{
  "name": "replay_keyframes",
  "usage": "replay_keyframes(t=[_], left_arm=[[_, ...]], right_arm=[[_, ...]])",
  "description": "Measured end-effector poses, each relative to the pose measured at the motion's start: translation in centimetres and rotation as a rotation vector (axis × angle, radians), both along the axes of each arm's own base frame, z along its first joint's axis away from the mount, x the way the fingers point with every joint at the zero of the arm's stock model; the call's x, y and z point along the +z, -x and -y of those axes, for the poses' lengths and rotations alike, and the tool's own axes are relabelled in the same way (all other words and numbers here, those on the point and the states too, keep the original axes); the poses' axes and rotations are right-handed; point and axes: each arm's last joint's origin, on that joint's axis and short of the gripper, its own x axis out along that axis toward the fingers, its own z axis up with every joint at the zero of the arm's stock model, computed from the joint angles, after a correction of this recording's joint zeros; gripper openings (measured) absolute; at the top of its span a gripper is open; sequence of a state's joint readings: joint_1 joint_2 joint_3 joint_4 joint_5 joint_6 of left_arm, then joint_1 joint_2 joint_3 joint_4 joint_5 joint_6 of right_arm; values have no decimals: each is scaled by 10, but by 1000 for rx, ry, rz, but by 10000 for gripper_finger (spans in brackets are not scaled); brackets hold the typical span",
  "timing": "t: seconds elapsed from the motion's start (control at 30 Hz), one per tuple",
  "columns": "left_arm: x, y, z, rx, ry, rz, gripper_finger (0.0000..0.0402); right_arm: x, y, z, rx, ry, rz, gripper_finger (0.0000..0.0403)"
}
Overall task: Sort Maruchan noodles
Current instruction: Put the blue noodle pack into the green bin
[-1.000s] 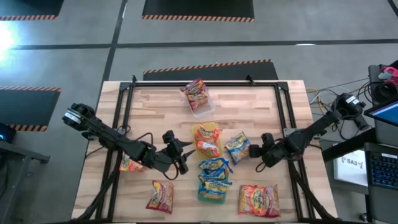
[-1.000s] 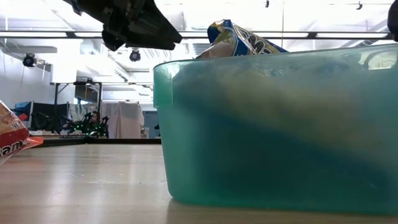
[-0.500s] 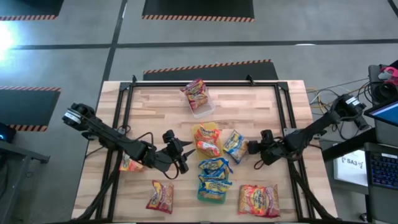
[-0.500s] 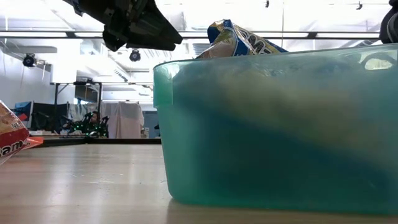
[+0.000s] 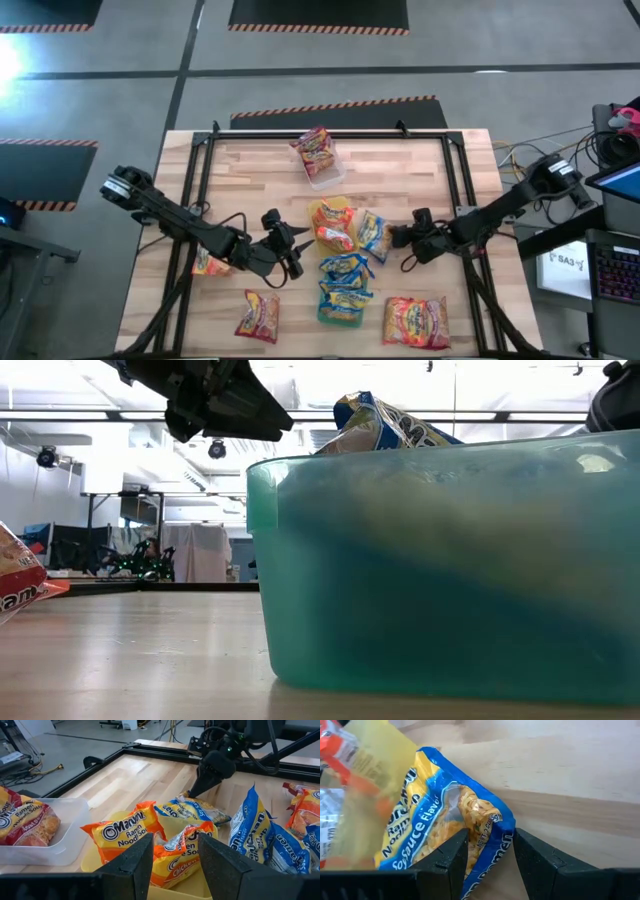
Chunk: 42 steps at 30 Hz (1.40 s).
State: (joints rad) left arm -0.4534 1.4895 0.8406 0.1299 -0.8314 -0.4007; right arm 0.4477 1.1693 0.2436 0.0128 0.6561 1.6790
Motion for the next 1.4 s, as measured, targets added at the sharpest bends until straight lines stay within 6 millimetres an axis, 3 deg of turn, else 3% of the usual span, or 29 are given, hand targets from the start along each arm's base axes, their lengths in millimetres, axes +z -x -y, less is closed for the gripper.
replay_keyframes(t=[0.3,0.67,1.07,1.4], left_arm=[[0,0,0,0,0,0,139],[0,0,0,0,0,0,139],[0,0,0,0,0,0,139],[0,0,0,0,1,2,139]], right_arm=[[-4,-14,-6,86,55,59,133],[-5,-17,-7,81,68,74,125],[-3,-18,-7,79,71,91,17],[2,-17,-4,51,197,100,9]])
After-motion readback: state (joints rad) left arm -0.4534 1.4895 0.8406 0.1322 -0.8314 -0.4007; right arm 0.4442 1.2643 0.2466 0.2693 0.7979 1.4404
